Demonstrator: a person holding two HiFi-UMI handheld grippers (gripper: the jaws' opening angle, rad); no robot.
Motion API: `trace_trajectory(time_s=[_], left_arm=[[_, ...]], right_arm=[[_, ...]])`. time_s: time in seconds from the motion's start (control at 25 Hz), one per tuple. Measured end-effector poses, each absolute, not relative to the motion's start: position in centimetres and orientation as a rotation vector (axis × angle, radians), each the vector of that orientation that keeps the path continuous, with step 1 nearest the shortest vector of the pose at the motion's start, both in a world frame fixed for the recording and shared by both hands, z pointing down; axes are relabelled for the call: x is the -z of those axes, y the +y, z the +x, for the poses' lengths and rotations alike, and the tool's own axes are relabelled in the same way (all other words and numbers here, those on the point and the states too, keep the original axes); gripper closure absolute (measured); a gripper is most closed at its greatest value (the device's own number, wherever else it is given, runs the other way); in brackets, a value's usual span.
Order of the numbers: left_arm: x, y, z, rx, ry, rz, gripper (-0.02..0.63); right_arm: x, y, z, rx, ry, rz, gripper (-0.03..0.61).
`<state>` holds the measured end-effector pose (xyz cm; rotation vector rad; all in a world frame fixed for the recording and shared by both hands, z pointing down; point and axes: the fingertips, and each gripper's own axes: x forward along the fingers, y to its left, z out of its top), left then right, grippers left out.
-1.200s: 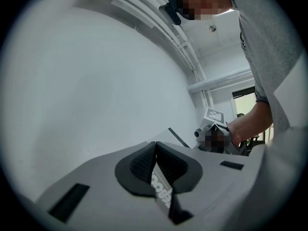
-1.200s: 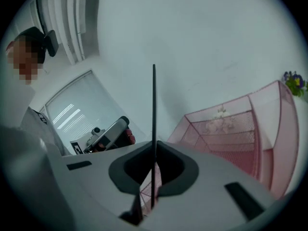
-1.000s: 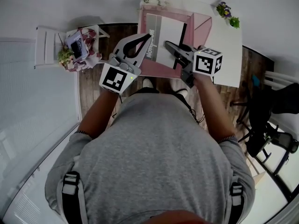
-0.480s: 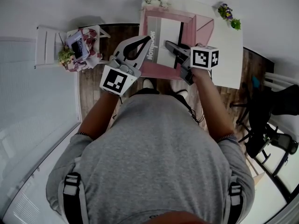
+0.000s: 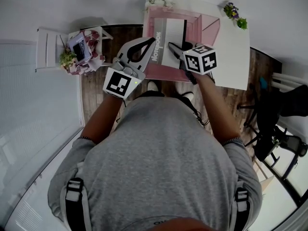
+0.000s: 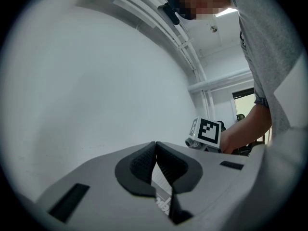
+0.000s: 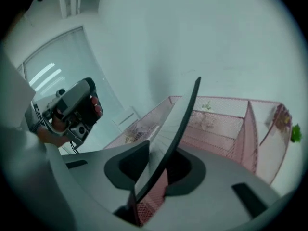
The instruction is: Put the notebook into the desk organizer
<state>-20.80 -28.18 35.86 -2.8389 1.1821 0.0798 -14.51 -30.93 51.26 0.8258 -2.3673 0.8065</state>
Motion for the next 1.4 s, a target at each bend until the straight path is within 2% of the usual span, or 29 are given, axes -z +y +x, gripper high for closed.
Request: trace_trajectory(time_s=[0.32,0.76,0.92,1.4], left_arm=[[-36.1,-27.9,-21.0,-0.075,1.171,-2.844,0.594],[-36.4,-27.9,-21.6,-0.08,1.195,-2.847,0.594],[-36.4,-28.0,-21.7,-0.076,1.195,-2.847,0.594],[-36.2,-28.1,-21.4,-0.089,1.184,-2.847,0.594]], right_arm=[[-52.8,-30.9,-14.6,-0.46,-2.246,0.819,0.451],[-53.4,-31.2,-14.6,-0.279,-2.134,0.837,0.414],[-53.7,-31.6,-14.1,-0.217,-2.087,0.86,0.348],[-54.0,-32.5,-13.0,-0.142,-2.004,0.917,0.221]])
